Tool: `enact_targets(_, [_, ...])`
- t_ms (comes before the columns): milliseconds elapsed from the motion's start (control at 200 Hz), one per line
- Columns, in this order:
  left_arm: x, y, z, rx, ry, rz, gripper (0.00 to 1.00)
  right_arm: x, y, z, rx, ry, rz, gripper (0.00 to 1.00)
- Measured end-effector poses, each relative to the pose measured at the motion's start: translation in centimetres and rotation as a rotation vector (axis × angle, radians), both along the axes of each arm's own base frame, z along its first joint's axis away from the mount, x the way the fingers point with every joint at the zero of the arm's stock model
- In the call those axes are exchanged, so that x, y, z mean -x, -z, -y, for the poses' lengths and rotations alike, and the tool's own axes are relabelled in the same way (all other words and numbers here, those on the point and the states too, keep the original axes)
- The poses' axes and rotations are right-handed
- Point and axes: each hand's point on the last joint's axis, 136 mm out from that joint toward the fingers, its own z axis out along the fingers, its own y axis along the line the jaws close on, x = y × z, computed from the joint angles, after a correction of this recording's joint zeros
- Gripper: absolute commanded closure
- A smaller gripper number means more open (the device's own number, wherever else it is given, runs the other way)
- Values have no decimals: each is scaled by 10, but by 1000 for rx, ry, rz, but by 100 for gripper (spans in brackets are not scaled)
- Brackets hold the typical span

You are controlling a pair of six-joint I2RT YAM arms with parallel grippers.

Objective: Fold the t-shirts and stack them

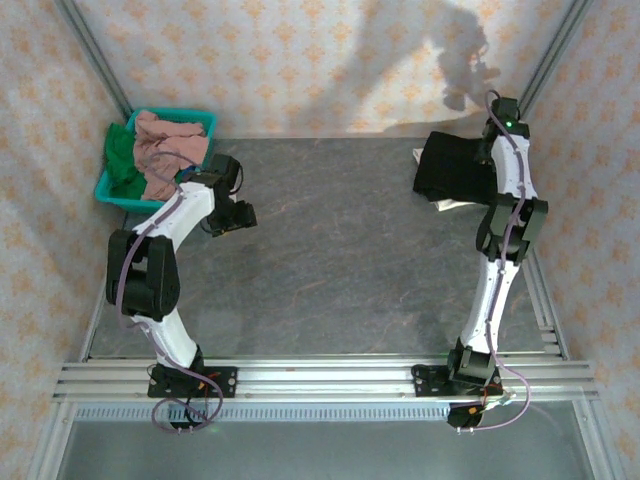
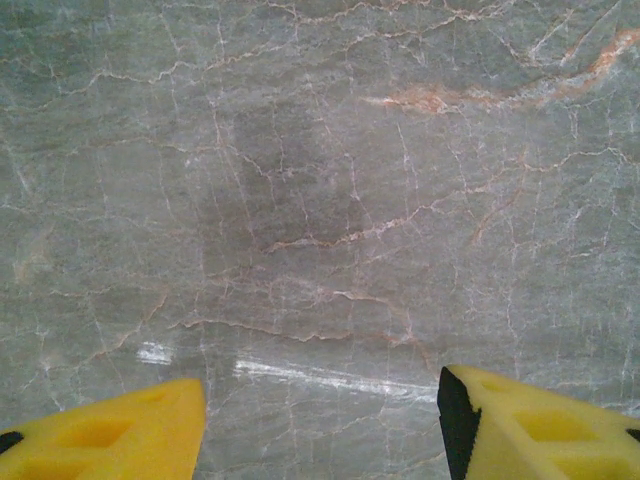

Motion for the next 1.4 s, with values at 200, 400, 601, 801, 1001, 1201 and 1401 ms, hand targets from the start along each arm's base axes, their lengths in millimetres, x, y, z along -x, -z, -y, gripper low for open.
enact_targets(200, [0, -9, 1, 4, 2, 26, 35, 25, 0, -20, -162, 121, 89, 34])
enact_targets(400, [-1, -9, 1, 3, 6, 27, 35, 44, 35, -34, -338, 229, 136, 31])
enact_targets(601, [5, -1, 2, 1, 10, 11, 35, 48, 65, -18, -479, 333, 215, 30])
enact_targets(801, [6, 1, 3, 3, 13, 9, 35, 48, 75, -4, -577, 391, 289, 29])
enact_targets(1001, [6, 1, 3, 0, 20, 10, 35, 51, 72, -7, -592, 391, 303, 26])
enact_targets(1201, [6, 1, 3, -1, 20, 10, 35, 59, 62, -19, -629, 354, 337, 22])
enact_targets(1401, [6, 1, 3, -2, 24, 10, 35, 70, 72, -22, -691, 359, 368, 24])
